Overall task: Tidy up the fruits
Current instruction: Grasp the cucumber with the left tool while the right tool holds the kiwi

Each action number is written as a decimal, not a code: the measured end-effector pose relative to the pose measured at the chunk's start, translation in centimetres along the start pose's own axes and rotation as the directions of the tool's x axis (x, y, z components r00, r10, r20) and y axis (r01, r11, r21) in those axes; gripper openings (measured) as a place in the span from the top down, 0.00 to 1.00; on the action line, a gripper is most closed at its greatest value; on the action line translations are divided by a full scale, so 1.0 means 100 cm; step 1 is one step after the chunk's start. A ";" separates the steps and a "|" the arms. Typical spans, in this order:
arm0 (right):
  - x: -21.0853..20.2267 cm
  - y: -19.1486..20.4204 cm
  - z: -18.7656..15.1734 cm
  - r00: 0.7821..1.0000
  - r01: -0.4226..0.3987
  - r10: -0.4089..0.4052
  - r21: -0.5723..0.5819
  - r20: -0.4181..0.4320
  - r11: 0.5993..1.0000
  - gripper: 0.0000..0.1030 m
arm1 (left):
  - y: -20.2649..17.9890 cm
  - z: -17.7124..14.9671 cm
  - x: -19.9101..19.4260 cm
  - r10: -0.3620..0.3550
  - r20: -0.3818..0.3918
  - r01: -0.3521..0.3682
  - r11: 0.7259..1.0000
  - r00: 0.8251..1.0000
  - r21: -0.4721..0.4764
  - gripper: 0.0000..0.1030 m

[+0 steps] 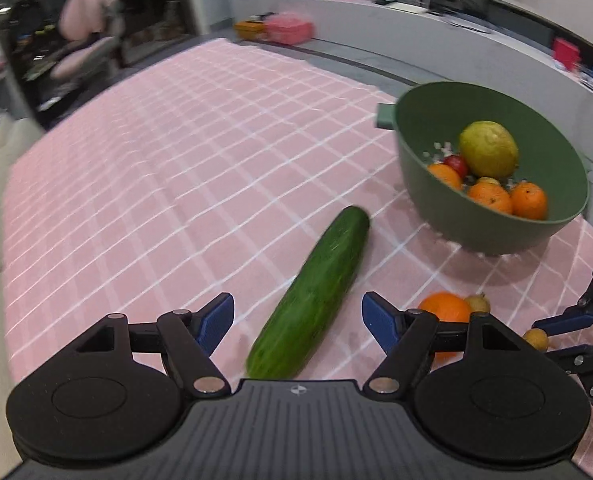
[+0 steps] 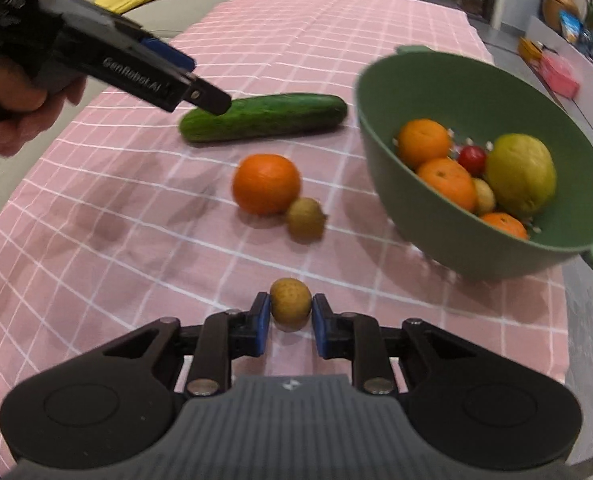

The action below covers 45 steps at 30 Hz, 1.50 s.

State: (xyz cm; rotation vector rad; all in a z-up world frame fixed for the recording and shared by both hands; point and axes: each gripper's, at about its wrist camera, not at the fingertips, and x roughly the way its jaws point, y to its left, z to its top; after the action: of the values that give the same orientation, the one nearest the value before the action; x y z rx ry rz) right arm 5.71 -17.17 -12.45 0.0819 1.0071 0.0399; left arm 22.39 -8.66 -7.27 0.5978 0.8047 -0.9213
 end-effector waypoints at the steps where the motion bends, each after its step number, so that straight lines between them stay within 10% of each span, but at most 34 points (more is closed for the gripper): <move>1: 0.000 -0.003 0.000 1.000 -0.003 0.003 0.012 -0.002 1.000 0.82 | 0.000 0.003 0.007 -0.009 -0.008 0.009 1.000 1.000 0.016 0.17; 12: 0.001 -0.019 0.006 0.999 -0.022 0.023 0.061 -0.022 0.998 0.82 | 0.002 0.011 0.058 -0.130 -0.153 0.145 0.986 0.980 0.087 0.38; 24: 0.002 -0.019 0.008 0.999 -0.024 0.026 0.066 -0.030 0.998 0.82 | 0.001 0.006 0.051 -0.144 -0.097 0.149 0.988 0.985 0.047 0.56; 45: -0.033 -0.016 0.012 0.998 -0.035 0.033 0.057 0.045 0.998 0.82 | 0.011 -0.003 -0.026 -0.103 0.044 0.109 0.974 0.994 -0.196 0.59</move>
State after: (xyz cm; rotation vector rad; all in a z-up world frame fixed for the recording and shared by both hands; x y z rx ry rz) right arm 4.95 -19.06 -9.21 0.1520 0.9633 0.0399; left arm 22.34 -6.70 -5.23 0.3670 0.8931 -0.9324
